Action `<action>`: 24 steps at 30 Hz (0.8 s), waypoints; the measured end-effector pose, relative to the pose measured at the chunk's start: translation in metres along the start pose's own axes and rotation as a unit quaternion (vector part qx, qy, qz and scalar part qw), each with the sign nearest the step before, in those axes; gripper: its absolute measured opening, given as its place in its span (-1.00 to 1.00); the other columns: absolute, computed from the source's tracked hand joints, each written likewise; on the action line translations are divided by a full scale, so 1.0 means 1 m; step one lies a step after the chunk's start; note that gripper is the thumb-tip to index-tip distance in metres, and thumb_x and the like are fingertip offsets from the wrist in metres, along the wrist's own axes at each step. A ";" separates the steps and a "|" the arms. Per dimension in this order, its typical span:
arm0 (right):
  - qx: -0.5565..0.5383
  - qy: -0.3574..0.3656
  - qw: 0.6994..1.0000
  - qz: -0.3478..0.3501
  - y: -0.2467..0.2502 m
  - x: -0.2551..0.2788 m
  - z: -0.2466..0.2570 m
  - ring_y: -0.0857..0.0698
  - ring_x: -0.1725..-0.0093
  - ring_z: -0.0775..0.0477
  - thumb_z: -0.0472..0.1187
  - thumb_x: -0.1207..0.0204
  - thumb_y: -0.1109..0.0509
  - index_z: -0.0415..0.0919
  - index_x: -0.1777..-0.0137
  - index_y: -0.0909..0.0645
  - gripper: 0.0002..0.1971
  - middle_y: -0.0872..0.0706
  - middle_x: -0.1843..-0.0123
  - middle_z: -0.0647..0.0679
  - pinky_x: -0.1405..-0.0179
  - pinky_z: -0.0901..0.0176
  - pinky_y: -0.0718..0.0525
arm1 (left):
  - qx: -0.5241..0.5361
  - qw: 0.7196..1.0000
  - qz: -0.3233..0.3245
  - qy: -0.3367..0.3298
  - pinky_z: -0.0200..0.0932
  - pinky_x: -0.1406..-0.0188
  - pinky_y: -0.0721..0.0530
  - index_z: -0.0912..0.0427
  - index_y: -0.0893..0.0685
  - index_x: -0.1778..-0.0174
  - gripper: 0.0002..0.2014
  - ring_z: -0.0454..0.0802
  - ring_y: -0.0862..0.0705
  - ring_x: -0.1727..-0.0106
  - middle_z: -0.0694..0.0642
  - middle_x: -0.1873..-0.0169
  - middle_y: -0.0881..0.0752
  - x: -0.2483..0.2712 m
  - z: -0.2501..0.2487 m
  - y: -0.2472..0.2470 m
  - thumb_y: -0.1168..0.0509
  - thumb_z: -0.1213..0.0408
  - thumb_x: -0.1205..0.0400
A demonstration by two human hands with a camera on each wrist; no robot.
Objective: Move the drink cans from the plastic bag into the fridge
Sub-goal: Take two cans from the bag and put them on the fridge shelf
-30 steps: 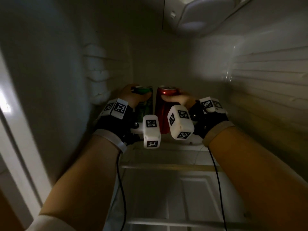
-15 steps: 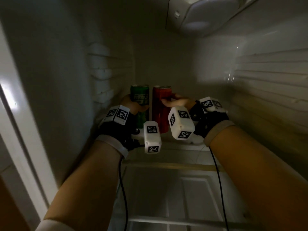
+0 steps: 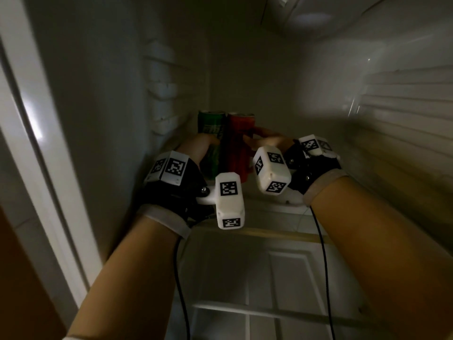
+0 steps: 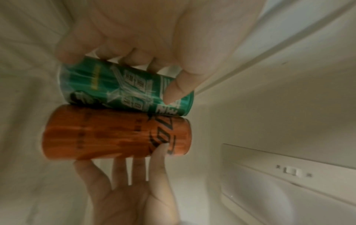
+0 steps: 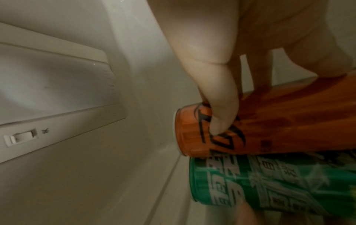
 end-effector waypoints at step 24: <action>-0.148 0.023 0.982 -0.111 -0.079 0.201 -0.024 -0.65 0.48 0.12 -0.28 -0.52 -0.30 -0.01 0.25 -0.57 -0.83 -0.68 0.40 0.03 0.49 0.34 -0.58 | 0.139 0.972 0.155 -0.108 -0.21 0.23 -0.55 -0.02 -0.61 0.21 -0.81 -0.21 -0.69 0.39 -0.13 0.46 -0.76 0.175 0.080 0.048 -0.16 0.35 -0.56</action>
Point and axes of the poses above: each hand's wrist, its own x-axis away from the middle knuckle, its own y-axis out of the back of the hand, z = x × y, the point moved 1 cm from there along -x, towards the middle knuckle
